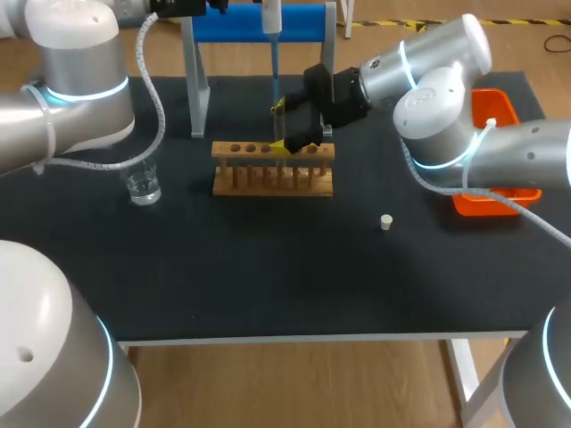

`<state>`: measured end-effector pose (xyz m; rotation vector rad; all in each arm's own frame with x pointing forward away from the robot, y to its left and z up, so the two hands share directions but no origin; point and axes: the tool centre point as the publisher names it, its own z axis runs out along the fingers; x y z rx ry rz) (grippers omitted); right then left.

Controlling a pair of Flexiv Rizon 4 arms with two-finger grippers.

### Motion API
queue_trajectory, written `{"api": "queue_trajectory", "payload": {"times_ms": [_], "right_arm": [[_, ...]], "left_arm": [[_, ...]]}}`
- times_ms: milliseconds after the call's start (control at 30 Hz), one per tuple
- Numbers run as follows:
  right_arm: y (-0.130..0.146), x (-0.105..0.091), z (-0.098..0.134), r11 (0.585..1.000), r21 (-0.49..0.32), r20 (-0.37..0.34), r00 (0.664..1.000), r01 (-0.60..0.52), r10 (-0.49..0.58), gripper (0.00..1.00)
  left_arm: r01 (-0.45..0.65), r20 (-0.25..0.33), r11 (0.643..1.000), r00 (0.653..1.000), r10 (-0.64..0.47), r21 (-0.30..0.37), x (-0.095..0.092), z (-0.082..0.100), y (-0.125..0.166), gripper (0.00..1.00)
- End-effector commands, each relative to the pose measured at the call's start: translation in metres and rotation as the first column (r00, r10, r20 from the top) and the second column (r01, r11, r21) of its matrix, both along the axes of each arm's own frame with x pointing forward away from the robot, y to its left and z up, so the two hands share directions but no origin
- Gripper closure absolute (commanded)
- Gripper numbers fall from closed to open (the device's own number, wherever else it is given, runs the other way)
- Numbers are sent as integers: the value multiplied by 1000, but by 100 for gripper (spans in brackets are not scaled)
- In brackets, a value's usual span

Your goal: Invert the test tube, pick up the pipette, mount the tip to pipette, aspirate from beaker and dispense into the tube, eject the tip, return the pipette, and cap with the stopper.

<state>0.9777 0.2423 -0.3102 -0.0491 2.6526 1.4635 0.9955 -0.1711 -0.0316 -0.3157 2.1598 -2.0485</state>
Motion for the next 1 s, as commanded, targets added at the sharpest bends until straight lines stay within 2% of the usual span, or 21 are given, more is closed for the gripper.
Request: {"api": "queue_trajectory", "payload": {"times_ms": [33,1000], "right_arm": [[-1,0,1,1000,-3,-1,1000,-1,1,0],[-1,0,1,1000,-3,-1,1000,-1,1,0]], "left_arm": [[2,-1,1000,1000,-2,-3,1,-3,-3,100],[3,-11,1000,1000,-3,0,-2,-17,-5,100]]}}
